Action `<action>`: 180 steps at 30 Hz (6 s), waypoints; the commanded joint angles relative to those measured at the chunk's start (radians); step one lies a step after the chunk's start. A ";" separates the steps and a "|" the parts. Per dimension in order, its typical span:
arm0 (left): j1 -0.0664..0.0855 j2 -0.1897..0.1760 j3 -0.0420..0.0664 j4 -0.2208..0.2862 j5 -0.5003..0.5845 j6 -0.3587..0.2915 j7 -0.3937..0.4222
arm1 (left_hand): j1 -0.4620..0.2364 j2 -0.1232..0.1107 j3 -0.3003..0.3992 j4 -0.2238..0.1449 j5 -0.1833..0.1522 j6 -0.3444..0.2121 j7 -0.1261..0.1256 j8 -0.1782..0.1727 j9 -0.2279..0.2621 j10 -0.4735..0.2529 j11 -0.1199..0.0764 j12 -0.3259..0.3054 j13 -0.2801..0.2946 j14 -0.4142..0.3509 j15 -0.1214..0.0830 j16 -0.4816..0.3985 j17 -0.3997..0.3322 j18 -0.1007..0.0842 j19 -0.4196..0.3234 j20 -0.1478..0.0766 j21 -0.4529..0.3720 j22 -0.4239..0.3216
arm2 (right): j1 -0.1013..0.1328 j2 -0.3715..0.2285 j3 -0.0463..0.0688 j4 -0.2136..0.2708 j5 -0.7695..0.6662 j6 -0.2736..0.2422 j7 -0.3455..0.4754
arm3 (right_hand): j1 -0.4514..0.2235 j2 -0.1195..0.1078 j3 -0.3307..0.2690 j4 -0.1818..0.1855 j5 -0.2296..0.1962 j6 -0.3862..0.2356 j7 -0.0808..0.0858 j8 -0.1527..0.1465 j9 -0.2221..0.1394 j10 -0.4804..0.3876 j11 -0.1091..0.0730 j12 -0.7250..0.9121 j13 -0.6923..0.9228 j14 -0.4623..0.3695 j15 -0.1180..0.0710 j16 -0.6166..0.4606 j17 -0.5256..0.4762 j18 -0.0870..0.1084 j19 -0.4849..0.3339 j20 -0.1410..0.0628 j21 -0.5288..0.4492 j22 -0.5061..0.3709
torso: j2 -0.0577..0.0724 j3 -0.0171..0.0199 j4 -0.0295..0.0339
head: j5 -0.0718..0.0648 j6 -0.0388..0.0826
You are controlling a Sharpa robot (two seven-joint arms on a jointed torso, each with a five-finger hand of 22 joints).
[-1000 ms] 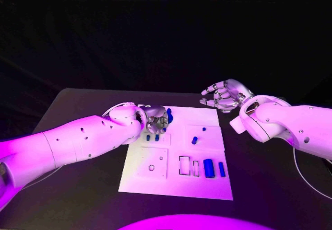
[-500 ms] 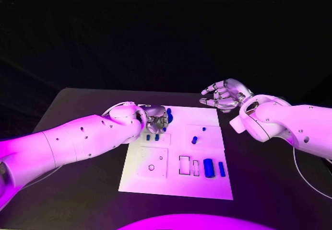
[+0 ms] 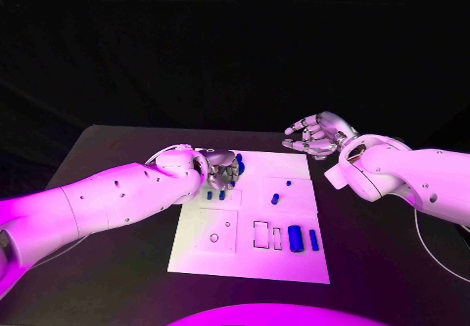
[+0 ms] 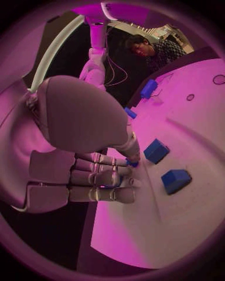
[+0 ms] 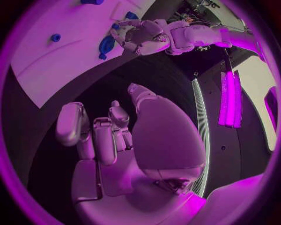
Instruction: Assemble the parts on the task board
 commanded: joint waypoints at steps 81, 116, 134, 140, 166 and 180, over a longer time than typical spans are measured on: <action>-0.002 -0.129 0.053 0.084 0.091 -0.007 0.000 | -0.050 0.025 0.071 -0.072 -0.009 0.107 -0.003 -0.028 0.021 0.155 -0.018 -0.117 -0.021 0.113 -0.019 0.072 0.107 -0.024 0.071 -0.016 0.092 0.117 | -0.002 0.002 0.000 -0.007 -0.009 0.009 0.007 | 0.007 0.005 0.009 0.000 0.001 0.002 -0.005 0.006 -0.001 0.001 -0.002 -0.002 0.001 0.045 -0.004 -0.005 0.023 0.017 -0.005 -0.001 -0.005 -0.001 | -0.002 0.0013 0.0044 | 0.006 0.008; -0.008 -0.101 0.038 0.054 0.100 0.044 0.008 | -0.052 0.026 0.073 -0.074 -0.011 0.108 -0.003 -0.031 0.022 0.158 -0.017 -0.123 -0.020 0.111 -0.018 0.071 0.106 -0.024 0.067 -0.016 0.089 0.114 | -0.002 0.000 0.000 -0.005 -0.009 0.010 0.008 | 0.007 0.005 0.011 0.000 0.000 0.002 -0.005 0.009 -0.002 0.002 -0.003 -0.005 -0.004 0.045 -0.005 -0.007 0.022 0.017 -0.004 -0.001 -0.006 -0.001 | -0.003 0.0018 0.0039 | 0.002 0.000; -0.008 -0.094 0.031 0.044 0.101 0.046 0.000 | -0.063 0.025 0.067 -0.079 -0.016 0.119 -0.006 -0.034 0.027 0.175 -0.021 -0.130 -0.013 0.113 -0.021 0.077 0.112 -0.021 0.054 -0.018 0.081 0.104 | -0.003 -0.002 0.000 -0.005 -0.009 0.010 0.007 | 0.008 0.004 0.013 -0.001 0.001 0.002 -0.005 0.010 -0.003 0.004 -0.003 -0.004 -0.004 0.045 -0.005 -0.008 0.021 0.017 -0.004 -0.002 -0.007 -0.001 | -0.002 0.0017 0.0028 | 0.003 0.001; -0.009 -0.092 0.027 0.035 0.101 0.049 -0.006 | -0.063 0.027 0.070 -0.080 -0.013 0.114 -0.005 -0.040 0.027 0.173 -0.020 -0.136 -0.013 0.110 -0.020 0.076 0.108 -0.019 0.047 -0.018 0.075 0.097 | -0.003 -0.003 0.000 -0.005 -0.009 0.010 0.007 | 0.008 0.004 0.013 -0.001 0.001 0.002 -0.005 0.010 -0.003 0.004 -0.003 -0.004 -0.004 0.045 -0.005 -0.008 0.021 0.017 -0.004 -0.002 -0.007 -0.001 | -0.002 0.0023 0.0042 | 0.002 0.001; -0.009 -0.094 0.022 0.023 0.117 0.030 0.009 | -0.075 0.021 0.085 -0.087 -0.008 0.076 0.004 -0.085 0.019 0.169 -0.012 -0.167 -0.011 0.106 -0.014 0.078 0.103 -0.018 0.041 -0.014 0.070 0.092 | -0.003 -0.009 0.000 -0.003 -0.009 0.014 0.006 | 0.008 0.004 0.014 -0.001 0.000 0.002 -0.006 0.011 -0.003 0.003 -0.003 -0.005 -0.006 0.045 -0.005 -0.008 0.020 0.017 -0.004 -0.002 -0.008 -0.002 | -0.003 0.0015 0.0039 | 0.003 0.004; -0.009 -0.098 0.022 0.023 0.119 0.019 0.001 | -0.095 0.000 0.097 -0.090 -0.008 -0.020 0.011 -0.160 -0.007 0.164 -0.010 -0.198 -0.005 0.090 -0.011 0.073 0.078 -0.014 0.030 -0.010 0.057 0.078 | -0.003 -0.011 0.000 -0.004 -0.010 0.013 0.004 | 0.008 0.003 0.014 -0.001 0.000 0.001 -0.006 0.011 -0.004 0.004 -0.003 -0.006 -0.007 0.045 -0.005 -0.009 0.018 0.018 -0.005 -0.002 -0.010 -0.003 | -0.002 0.0015 0.0037 | 0.003 0.006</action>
